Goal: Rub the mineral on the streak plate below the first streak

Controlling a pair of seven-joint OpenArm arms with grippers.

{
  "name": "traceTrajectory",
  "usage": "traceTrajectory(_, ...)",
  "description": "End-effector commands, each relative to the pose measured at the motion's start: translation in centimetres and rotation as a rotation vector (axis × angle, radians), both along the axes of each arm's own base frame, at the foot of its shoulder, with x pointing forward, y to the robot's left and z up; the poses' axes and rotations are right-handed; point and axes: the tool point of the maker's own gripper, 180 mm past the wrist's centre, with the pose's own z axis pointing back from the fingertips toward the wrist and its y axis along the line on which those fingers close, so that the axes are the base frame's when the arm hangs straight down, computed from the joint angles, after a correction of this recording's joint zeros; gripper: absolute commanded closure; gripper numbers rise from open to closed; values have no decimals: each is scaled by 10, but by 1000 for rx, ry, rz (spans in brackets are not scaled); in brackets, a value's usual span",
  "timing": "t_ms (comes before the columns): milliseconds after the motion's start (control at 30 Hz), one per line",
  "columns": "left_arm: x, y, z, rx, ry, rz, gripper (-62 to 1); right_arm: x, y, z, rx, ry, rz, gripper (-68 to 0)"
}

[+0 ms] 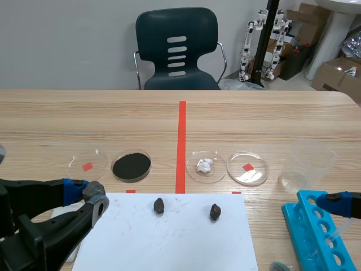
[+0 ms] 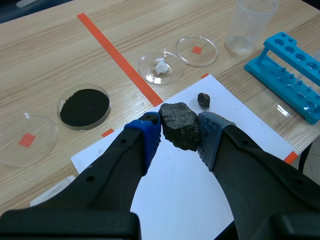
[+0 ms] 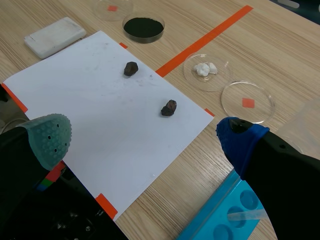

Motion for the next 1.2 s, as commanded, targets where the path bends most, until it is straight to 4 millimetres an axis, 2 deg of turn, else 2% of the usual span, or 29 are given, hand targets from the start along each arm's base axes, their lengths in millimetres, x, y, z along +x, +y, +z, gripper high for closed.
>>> traceTrajectory(0,2,-2,8,-21,-23,-1,-126,3,1,6,20,-21,-4,-604)
traceTrajectory(267,2,-3,0,10,12,-8,-126,3,1,6,20,-21,-4,-604)
traceTrajectory(633,16,4,-44,116,239,40,-126,3,1,6,20,-21,-4,-604)
traceTrajectory(833,30,33,-82,176,414,209,-126,3,1,6,20,-21,-4,-604)
traceTrajectory(1000,34,63,-115,250,585,361,-126,3,1,6,20,-21,-4,-604)
traceTrajectory(1167,32,79,-131,316,734,421,-126,3,1,6,20,-21,-4,-604)
